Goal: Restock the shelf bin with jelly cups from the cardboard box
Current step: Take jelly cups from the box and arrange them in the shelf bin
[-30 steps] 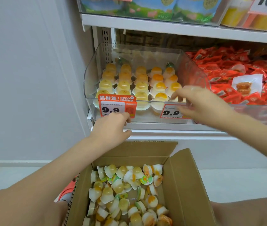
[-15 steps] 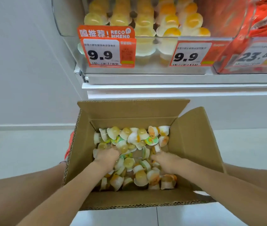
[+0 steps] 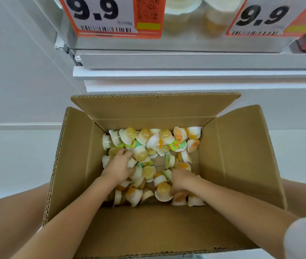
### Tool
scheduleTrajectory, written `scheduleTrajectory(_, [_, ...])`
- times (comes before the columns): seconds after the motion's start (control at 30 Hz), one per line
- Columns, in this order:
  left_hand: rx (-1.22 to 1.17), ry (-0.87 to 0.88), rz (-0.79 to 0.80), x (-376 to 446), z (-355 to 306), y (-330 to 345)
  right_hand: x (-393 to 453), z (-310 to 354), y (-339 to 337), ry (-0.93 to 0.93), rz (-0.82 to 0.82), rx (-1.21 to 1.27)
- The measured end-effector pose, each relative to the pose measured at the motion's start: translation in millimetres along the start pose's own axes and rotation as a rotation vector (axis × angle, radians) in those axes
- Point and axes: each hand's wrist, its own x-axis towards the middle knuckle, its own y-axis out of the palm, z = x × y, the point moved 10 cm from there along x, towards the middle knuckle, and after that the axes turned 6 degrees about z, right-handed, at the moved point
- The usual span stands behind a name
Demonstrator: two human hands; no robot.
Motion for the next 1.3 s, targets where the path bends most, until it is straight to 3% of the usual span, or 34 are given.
scheduleTrajectory(0.1, [-0.632,-0.195,-0.038,-12.8,16.6,-7.8,-1.0,-4.6,-4.1,0.026,0.003,0.056])
scheduleTrajectory(0.17, [-1.115,-0.404,0.088,-25.5,27.3,15.3,-2.8,-6.9,-11.6,0.014,-0.101,0.097])
scheduleTrajectory(0.23, [-1.321,-0.474,0.195,-34.6,28.3,30.9,-3.7,-11.2,-19.1,-0.001,-0.245,0.207])
scheduleTrajectory(0.3, [-1.379,-0.492,0.221,-39.6,31.9,37.3,-4.1,-16.7,-21.5,-0.020,-0.329,0.436])
scheduleTrajectory(0.4, [-1.427,-0.506,0.233,-43.4,31.4,43.8,0.6,-28.4,-12.7,0.026,-0.323,0.714])
scheduleTrajectory(0.63, [-1.558,-0.484,0.320,-41.1,19.0,56.0,13.9,-23.0,-6.7,0.137,-0.337,0.600])
scheduleTrajectory(0.83, [-1.642,-0.479,0.356,-39.3,12.1,58.9,-2.6,-34.0,-20.1,0.115,-0.481,0.766])
scheduleTrajectory(1.1, [-1.793,-0.160,0.431,-54.1,-61.8,-5.4,-113.9,-9.8,-99.7,-0.479,-0.595,1.030])
scheduleTrajectory(1.17, [-1.726,-0.064,0.489,-68.9,-94.2,-30.9,-162.3,4.9,-131.1,-0.625,-0.688,0.900])
scheduleTrajectory(1.3, [-1.678,0.129,0.529,-102.5,-160.2,-92.2,-250.7,21.9,-171.7,-0.720,-0.907,0.571])
